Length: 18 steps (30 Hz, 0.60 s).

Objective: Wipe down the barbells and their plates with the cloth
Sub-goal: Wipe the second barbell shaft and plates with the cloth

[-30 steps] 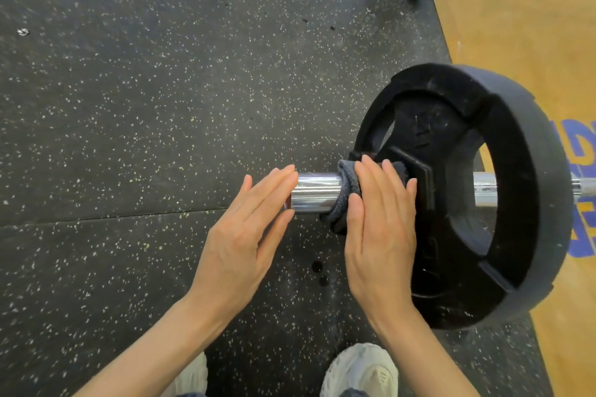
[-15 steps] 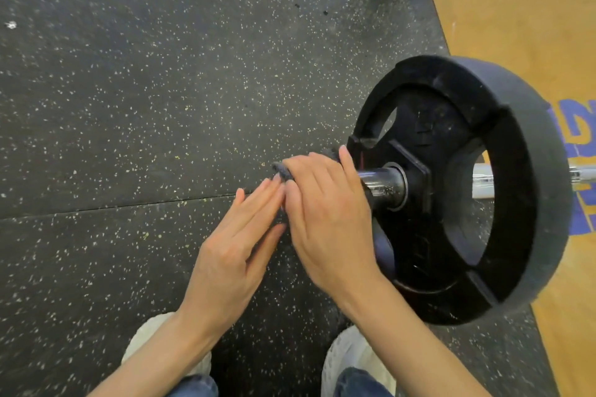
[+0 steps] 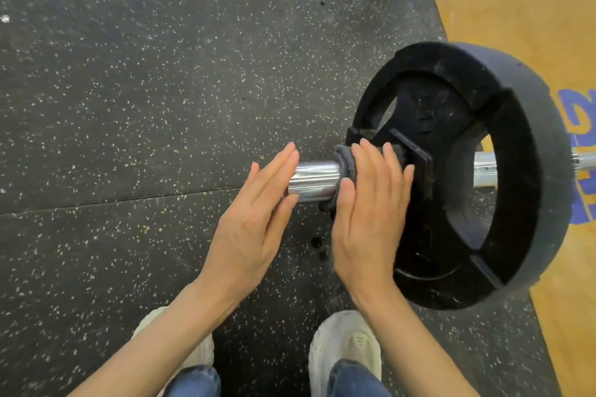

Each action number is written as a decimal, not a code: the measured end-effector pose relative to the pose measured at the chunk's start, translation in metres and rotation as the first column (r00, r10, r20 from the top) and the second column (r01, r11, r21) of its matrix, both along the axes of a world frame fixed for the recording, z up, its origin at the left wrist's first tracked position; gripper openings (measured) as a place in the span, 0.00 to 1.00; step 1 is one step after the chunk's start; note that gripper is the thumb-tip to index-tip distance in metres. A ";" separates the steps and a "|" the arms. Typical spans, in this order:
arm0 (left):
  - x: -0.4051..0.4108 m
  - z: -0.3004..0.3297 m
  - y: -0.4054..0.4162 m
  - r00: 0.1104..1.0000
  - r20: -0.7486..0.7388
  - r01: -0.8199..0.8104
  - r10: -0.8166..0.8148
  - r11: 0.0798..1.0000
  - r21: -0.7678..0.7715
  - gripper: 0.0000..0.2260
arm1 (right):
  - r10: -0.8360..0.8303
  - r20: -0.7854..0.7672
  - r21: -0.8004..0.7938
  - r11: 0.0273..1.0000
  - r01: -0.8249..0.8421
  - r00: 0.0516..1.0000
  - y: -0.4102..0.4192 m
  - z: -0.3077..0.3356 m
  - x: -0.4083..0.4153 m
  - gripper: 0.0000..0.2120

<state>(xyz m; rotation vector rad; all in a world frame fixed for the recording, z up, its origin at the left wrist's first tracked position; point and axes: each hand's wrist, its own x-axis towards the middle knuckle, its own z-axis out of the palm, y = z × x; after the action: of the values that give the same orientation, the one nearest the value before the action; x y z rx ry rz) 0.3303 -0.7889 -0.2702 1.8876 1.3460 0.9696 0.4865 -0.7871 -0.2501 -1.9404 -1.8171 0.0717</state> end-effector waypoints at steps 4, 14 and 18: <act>-0.003 -0.004 0.004 0.999 0.043 0.025 -0.024 1.000 -0.011 0.22 | 0.195 0.005 0.020 0.980 -0.196 0.981 0.001 -0.009 -0.030 0.22; -0.003 -0.004 0.033 0.990 0.132 -0.031 0.045 0.994 -0.106 0.21 | 0.197 -0.008 0.067 0.978 -0.196 0.980 0.029 -0.015 -0.031 0.23; -0.005 0.004 0.053 0.987 0.135 -0.063 0.085 0.985 -0.161 0.21 | 0.091 -0.028 0.076 0.993 -0.089 0.995 0.043 -0.021 0.005 0.24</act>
<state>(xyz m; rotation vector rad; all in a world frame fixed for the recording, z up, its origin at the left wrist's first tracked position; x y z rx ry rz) 0.3253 -0.7363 -0.2666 1.6317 1.3742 0.9848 0.4914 -0.7438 -0.2710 -1.7965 -1.8599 0.0623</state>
